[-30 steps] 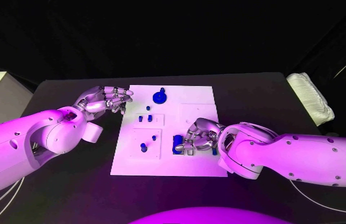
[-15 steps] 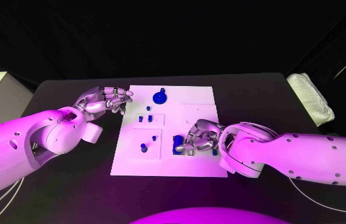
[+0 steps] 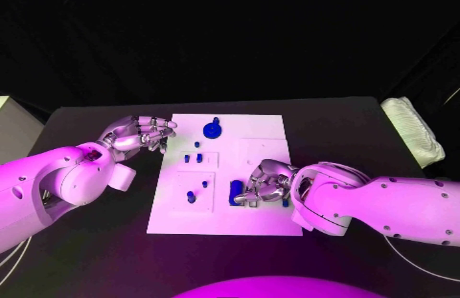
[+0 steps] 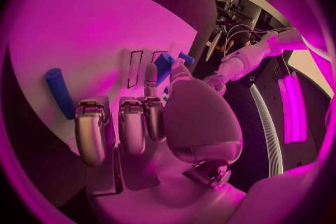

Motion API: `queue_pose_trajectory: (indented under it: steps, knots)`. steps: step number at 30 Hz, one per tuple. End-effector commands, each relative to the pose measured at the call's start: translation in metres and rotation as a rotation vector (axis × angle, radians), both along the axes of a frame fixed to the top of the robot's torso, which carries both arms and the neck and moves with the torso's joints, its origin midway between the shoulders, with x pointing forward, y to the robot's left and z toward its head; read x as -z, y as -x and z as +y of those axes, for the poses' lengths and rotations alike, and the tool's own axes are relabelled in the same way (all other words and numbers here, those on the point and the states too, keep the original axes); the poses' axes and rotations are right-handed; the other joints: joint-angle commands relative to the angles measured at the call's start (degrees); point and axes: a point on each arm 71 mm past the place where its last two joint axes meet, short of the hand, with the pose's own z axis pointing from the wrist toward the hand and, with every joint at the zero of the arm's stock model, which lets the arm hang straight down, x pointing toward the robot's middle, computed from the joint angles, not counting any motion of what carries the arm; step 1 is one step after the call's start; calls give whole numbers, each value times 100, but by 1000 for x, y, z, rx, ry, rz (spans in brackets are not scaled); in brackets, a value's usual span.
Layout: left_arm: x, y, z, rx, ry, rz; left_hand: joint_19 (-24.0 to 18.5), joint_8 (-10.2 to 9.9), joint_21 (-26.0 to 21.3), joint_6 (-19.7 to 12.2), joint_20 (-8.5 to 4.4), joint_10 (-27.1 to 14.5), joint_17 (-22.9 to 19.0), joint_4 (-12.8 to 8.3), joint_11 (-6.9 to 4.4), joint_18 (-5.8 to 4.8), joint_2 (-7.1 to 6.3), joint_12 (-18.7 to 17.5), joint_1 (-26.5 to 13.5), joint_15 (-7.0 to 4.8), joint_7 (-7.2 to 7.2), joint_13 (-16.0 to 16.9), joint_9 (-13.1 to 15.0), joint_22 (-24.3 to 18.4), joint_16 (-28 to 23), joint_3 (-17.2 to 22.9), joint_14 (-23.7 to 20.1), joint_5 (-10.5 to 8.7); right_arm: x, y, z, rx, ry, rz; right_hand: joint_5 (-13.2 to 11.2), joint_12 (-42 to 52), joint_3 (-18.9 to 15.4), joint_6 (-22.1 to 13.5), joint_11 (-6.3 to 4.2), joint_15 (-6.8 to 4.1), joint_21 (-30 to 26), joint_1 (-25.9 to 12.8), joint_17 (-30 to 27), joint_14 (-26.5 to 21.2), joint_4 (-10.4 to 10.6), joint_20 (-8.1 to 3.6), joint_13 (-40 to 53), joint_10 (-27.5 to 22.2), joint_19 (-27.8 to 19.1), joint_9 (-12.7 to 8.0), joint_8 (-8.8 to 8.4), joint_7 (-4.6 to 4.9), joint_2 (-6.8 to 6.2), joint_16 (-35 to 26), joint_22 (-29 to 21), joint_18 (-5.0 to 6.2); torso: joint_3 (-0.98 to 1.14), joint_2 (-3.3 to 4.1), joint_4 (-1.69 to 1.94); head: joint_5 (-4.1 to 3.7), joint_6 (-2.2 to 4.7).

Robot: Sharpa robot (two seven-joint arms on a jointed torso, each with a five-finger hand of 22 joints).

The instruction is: Assemble the parts on the task board

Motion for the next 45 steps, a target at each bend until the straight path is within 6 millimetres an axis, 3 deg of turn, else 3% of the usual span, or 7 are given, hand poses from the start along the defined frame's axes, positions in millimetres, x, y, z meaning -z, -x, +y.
queue_pose_trajectory:
  steps: [1,7,9,22,30,36,45]
  knots:
    - [0,1,-2,18,10,2,23,18,-26,-39,8,-36,-4,-20,-10,79,32,31,23,-4,-5,9,-8,1,34,15,-7,22,6,3,-1,-19,25,29,23,16,28,-10,-34,-28,34,29,1509,608,14,-50,1315,472,599,9,26,-36,21,24,1510,-39,1,2,2,-1,-2]
    - [0,1,-2,19,9,2,24,20,-25,-40,8,-45,-1,-23,-8,79,33,39,29,-4,-3,13,-8,2,35,17,-6,21,4,4,-2,-24,24,19,32,28,80,-16,-44,-34,34,113,1509,608,3,-55,1322,477,599,23,27,-49,53,24,1510,-39,5,7,3,3,-5]
    - [0,1,-1,19,9,2,24,20,-25,-40,8,-45,-1,-23,-8,79,33,39,29,-4,-3,13,-8,2,35,17,-6,21,4,5,-2,-32,20,13,-140,27,210,-19,-54,-45,34,271,1509,608,1,-64,1324,478,599,39,22,-60,33,24,1510,-39,7,6,3,5,-8]
    - [0,1,-1,22,6,5,24,20,-25,-40,8,-45,-1,-23,-8,79,33,39,29,-4,-3,13,-8,2,35,17,-6,21,0,9,1,-92,-27,-3,100,22,491,-20,-67,-58,34,558,1509,608,4,-79,1325,478,599,41,-22,-70,-100,24,1510,-39,1,3,2,4,-14]
    - [0,1,-1,22,5,6,24,23,-24,-42,9,-57,2,-24,-5,79,33,51,30,-2,-1,18,-8,4,38,18,-5,20,-2,10,2,-101,-42,-8,93,31,513,3,-56,-49,34,429,1509,608,44,-75,1331,482,599,47,-23,-58,-137,24,1510,-39,-1,0,3,6,-19]
    - [0,1,0,23,3,7,24,23,-24,-42,9,-57,2,-24,-5,79,33,51,30,-2,-1,18,-8,4,38,18,-5,20,-3,11,3,-101,-64,-17,16,18,491,29,-41,-36,34,155,1509,608,50,-64,1327,479,599,65,-20,-41,-290,24,1510,-39,-4,0,4,13,-16]
    - [0,1,0,25,2,9,24,23,-24,-42,9,-57,2,-24,-5,79,33,51,30,-2,-1,18,-8,4,38,18,-5,20,-5,9,-1,-62,-74,-45,-8,36,442,46,-36,-30,34,-140,1509,608,51,-56,1338,487,599,95,-4,-39,-218,24,1510,-39,-2,1,4,16,-16]
